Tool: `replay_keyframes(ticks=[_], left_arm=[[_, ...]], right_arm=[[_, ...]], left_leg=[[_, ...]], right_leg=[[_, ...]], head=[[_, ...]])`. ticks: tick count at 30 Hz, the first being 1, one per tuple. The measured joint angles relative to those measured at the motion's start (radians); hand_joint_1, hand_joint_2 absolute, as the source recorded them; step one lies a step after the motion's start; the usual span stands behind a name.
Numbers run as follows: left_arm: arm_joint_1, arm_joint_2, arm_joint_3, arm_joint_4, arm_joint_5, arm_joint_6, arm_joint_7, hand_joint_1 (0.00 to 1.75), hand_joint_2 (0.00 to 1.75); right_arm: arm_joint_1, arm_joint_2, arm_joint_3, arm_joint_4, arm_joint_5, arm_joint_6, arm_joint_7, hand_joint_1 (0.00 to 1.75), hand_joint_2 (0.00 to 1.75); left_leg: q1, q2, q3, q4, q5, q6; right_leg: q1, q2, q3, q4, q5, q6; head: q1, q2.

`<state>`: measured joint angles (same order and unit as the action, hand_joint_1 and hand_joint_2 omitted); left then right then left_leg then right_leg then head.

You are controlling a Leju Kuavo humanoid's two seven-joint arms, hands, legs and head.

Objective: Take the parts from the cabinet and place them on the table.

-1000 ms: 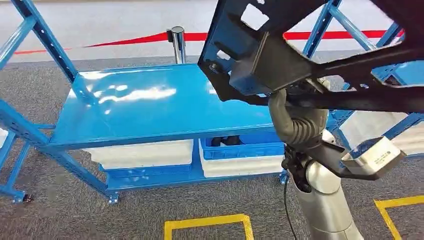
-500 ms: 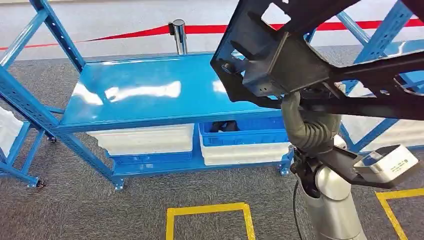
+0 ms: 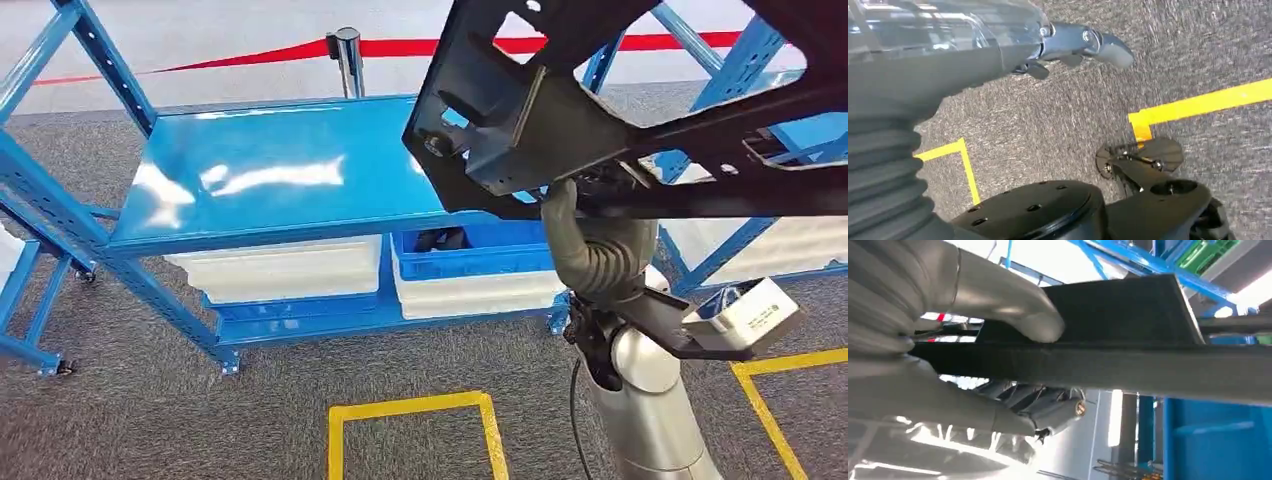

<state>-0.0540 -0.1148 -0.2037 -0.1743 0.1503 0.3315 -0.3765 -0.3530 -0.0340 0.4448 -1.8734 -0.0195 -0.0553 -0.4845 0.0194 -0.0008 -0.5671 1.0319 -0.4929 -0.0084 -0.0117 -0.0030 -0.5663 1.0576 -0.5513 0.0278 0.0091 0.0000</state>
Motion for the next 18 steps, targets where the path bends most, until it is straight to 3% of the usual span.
replay_keyframes(ticks=[2, 3, 4, 5, 6, 8, 9, 10, 13, 14, 15, 16, 18], left_arm=[[-0.001, 0.0, 0.0, 0.0, 0.0, -0.001, 0.0, 0.0, 1.75], [0.0, 0.0, 0.0, 0.0, 0.0, -0.001, 0.001, 0.0, 1.75], [0.0, 0.0, 0.0, 0.0, 0.0, 0.0, 0.003, 0.0, 1.75], [0.001, 0.0, 0.0, 0.0, 0.0, -0.001, 0.004, 0.0, 1.75], [0.001, 0.0, 0.0, 0.0, 0.0, -0.001, 0.005, 0.0, 1.75], [0.0, 0.0, -0.001, 0.0, -0.001, -0.003, 0.007, 0.0, 1.75], [0.0, 0.0, -0.001, 0.0, -0.002, -0.003, 0.008, 0.0, 1.75], [-0.002, 0.001, -0.001, 0.0, -0.003, -0.003, 0.008, 0.0, 1.75], [0.0, 0.0, -0.002, 0.0, -0.005, -0.003, 0.009, 0.0, 1.75], [0.0, 0.001, -0.002, 0.0, -0.005, -0.003, 0.009, 0.0, 1.75], [0.0, 0.001, -0.002, 0.0, -0.005, -0.003, 0.009, 0.0, 1.75], [0.0, 0.001, -0.003, 0.0, -0.005, -0.003, 0.009, 0.0, 1.75], [0.0, 0.001, -0.003, 0.0, -0.006, -0.003, 0.009, 0.0, 1.75]], right_arm=[[0.002, 0.0, -0.004, 0.0, 0.0, 0.0, -0.001, 1.75, 1.75], [0.005, -0.002, -0.005, 0.0, 0.0, 0.0, -0.002, 1.75, 1.75], [0.007, -0.003, -0.005, 0.0, 0.0, 0.0, -0.002, 1.75, 1.75], [0.011, -0.004, -0.006, 0.0, -0.001, 0.0, -0.002, 1.75, 1.75], [0.012, -0.004, -0.007, 0.0, -0.001, 0.0, -0.002, 1.75, 1.75], [0.012, -0.005, -0.008, -0.002, -0.002, 0.0, -0.002, 1.75, 1.75], [0.011, -0.006, -0.009, -0.002, -0.002, 0.0, -0.004, 1.75, 1.75], [0.011, -0.006, -0.01, -0.002, -0.002, 0.0, -0.004, 1.75, 1.75], [0.019, -0.007, -0.012, -0.003, -0.002, -0.001, -0.005, 1.75, 1.75], [0.018, -0.006, -0.012, -0.003, -0.002, -0.001, -0.005, 1.75, 1.75], [0.018, -0.006, -0.012, -0.003, -0.002, -0.001, -0.005, 1.75, 1.75], [0.018, -0.006, -0.012, -0.004, -0.002, -0.001, -0.005, 1.75, 1.75], [0.018, -0.006, -0.011, -0.004, -0.002, -0.001, -0.005, 1.75, 1.75]], left_leg=[[0.0, 0.002, -0.007, 0.0, 0.004, 0.006], [0.0, 0.003, -0.011, 0.001, 0.005, 0.008], [0.0, 0.003, -0.013, 0.001, 0.007, 0.009], [0.0, 0.003, -0.013, 0.001, 0.007, 0.008], [0.001, 0.002, -0.013, 0.001, 0.008, 0.008], [0.005, 0.001, -0.012, 0.004, 0.008, 0.004], [0.002, 0.001, -0.015, 0.005, 0.009, -0.001], [-0.002, -0.001, -0.022, 0.01, 0.012, -0.008], [-0.002, 0.0, -0.028, 0.001, 0.026, -0.029], [0.002, 0.0, -0.031, 0.006, 0.015, -0.033], [0.001, 0.0, -0.038, 0.029, -0.01, -0.033], [0.002, 0.0, -0.056, 0.086, -0.051, -0.033], [-0.002, -0.001, -0.118, 0.258, -0.134, -0.035]], right_leg=[[-0.003, 0.0, -0.071, 0.153, -0.079, 0.004], [-0.003, 0.0, -0.107, 0.228, -0.106, 0.005], [-0.003, 0.0, -0.127, 0.271, -0.111, 0.005], [-0.005, 0.0, -0.124, 0.265, -0.093, 0.007], [-0.007, 0.0, -0.098, 0.214, -0.055, 0.008], [-0.01, 0.0, -0.008, 0.028, 0.041, 0.009], [-0.011, 0.001, 0.016, -0.022, 0.041, 0.012], [-0.004, 0.003, 0.016, -0.037, 0.041, 0.007], [-0.001, 0.004, 0.004, -0.03, 0.044, -0.004], [-0.012, 0.003, 0.004, -0.037, 0.05, -0.014], [-0.01, 0.001, 0.003, -0.037, 0.053, -0.019], [-0.01, -0.001, 0.002, -0.037, 0.055, -0.023], [-0.007, -0.003, -0.003, -0.036, 0.059, -0.03]], head=[[0.017, 0.0], [0.021, 0.0], [0.026, 0.0], [0.03, 0.0], [0.035, 0.0], [0.042, 0.0], [0.05, 0.0], [0.055, 0.0], [0.038, 0.0], [0.035, 0.0], [0.029, 0.0], [0.018, 0.0], [0.002, 0.0]])
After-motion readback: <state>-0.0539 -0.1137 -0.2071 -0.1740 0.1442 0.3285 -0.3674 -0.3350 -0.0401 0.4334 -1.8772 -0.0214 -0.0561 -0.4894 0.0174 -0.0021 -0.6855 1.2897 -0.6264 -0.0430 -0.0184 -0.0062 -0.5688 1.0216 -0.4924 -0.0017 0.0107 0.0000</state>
